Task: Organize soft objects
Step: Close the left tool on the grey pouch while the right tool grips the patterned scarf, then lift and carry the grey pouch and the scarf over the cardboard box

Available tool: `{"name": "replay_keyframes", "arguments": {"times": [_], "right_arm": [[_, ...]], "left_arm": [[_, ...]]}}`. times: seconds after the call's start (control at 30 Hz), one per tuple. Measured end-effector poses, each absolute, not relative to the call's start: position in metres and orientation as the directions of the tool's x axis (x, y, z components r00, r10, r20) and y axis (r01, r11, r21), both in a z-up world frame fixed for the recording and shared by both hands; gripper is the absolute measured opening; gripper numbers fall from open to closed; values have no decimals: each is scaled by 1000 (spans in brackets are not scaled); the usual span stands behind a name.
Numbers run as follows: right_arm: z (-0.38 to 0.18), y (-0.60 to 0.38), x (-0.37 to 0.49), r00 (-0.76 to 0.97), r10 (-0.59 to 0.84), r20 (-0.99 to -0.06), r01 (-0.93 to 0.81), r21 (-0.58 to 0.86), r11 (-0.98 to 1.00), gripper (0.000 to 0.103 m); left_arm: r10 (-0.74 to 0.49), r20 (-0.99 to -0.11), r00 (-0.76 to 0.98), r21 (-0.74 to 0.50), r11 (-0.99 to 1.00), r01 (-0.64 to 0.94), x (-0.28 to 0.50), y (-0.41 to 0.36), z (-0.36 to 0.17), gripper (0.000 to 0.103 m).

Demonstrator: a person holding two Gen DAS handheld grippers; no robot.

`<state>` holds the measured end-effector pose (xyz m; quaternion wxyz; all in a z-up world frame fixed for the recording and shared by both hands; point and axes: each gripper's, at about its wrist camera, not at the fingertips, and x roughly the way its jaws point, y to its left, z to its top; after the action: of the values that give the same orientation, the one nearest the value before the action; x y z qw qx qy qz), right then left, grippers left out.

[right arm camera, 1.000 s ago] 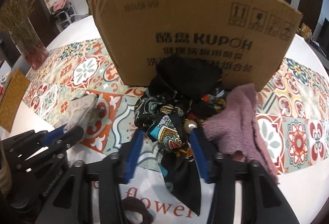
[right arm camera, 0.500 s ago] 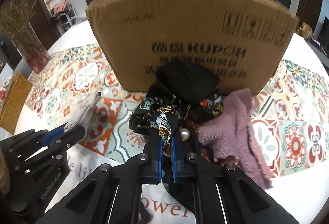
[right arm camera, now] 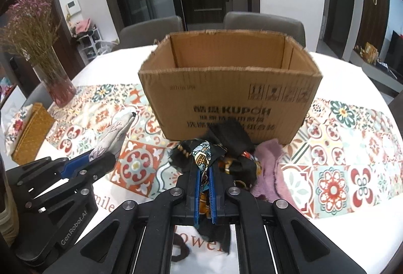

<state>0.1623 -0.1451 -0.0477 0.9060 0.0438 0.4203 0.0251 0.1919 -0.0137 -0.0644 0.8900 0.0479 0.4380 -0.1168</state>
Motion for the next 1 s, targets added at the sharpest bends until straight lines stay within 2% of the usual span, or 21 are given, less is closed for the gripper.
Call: {"name": "replay_keyframes", "arguments": {"times": [1.0], "right_arm": [[50, -166, 130, 779, 91, -620, -32, 106, 994, 7]], "left_arm": [[-190, -674, 714, 24, 960, 277, 165, -38, 38, 16]]}}
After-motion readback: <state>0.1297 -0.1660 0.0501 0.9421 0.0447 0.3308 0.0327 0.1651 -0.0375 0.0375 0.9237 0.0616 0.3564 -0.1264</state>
